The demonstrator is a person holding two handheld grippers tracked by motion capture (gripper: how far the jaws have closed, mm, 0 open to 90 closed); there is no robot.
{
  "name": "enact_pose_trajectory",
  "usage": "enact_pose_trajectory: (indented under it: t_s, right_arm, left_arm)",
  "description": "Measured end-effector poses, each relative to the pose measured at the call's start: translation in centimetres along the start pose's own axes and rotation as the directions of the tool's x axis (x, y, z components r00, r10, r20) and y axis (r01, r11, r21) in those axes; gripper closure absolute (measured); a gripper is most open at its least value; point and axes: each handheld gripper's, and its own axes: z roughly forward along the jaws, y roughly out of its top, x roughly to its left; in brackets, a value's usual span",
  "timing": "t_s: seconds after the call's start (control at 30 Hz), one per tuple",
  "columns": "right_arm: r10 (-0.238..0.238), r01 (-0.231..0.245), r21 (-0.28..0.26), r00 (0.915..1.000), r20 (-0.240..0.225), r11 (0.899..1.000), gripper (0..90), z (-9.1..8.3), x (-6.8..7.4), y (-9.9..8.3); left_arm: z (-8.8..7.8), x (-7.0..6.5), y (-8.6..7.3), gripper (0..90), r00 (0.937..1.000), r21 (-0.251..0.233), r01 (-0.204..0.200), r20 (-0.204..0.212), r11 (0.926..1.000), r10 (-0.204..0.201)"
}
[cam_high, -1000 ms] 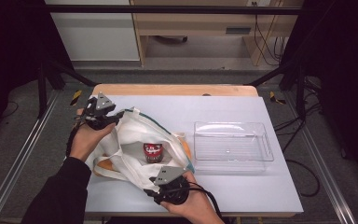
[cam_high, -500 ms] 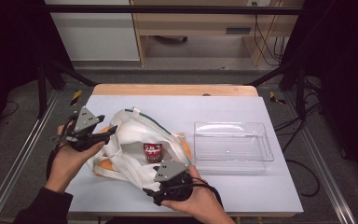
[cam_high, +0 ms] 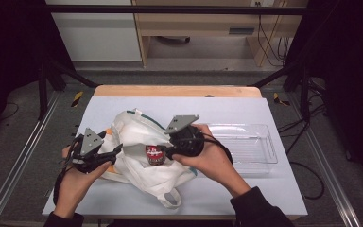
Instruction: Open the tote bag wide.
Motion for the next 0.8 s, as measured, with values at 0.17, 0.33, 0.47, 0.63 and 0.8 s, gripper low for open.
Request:
enact_pose_trajectory:
  t_s: [0.17, 0.33, 0.47, 0.63, 0.8]
  right_arm:
    - [0.017, -0.018, 0.097, 0.9998, 0.006, 0.995, 37.3, 2.6, -2.6, 0.4]
    - [0.019, -0.018, 0.171, 0.9998, -0.005, 0.985, 30.3, 4.9, -3.0, 0.3]
    - [0.024, -0.020, 0.207, 0.9996, -0.016, 0.978, 29.6, 6.2, -3.3, 0.3]
    - [0.020, -0.012, 0.242, 0.9992, -0.034, 0.970, 32.0, 7.7, -3.5, 0.5]
    - [0.003, 0.011, 0.284, 0.9989, -0.047, 0.959, 37.0, 8.4, -3.4, 0.5]
  left_arm:
    - [0.7, -0.8, -1.2, 25.4, 0.9998, 0.010, 0.019, 0.003, 0.9998, -0.019]
    - [1.1, -1.1, -1.7, 21.8, 0.9993, 0.017, 0.032, 0.021, 0.9994, -0.032]
    - [1.3, -1.4, -2.3, 21.4, 0.9989, 0.017, 0.041, 0.023, 0.9990, -0.042]
    - [2.0, -1.8, -3.0, 22.9, 0.9979, 0.037, 0.051, 0.039, 0.9980, -0.053]
    - [2.2, -2.3, -3.2, 31.1, 0.9977, 0.050, 0.036, 0.055, 0.9981, -0.039]
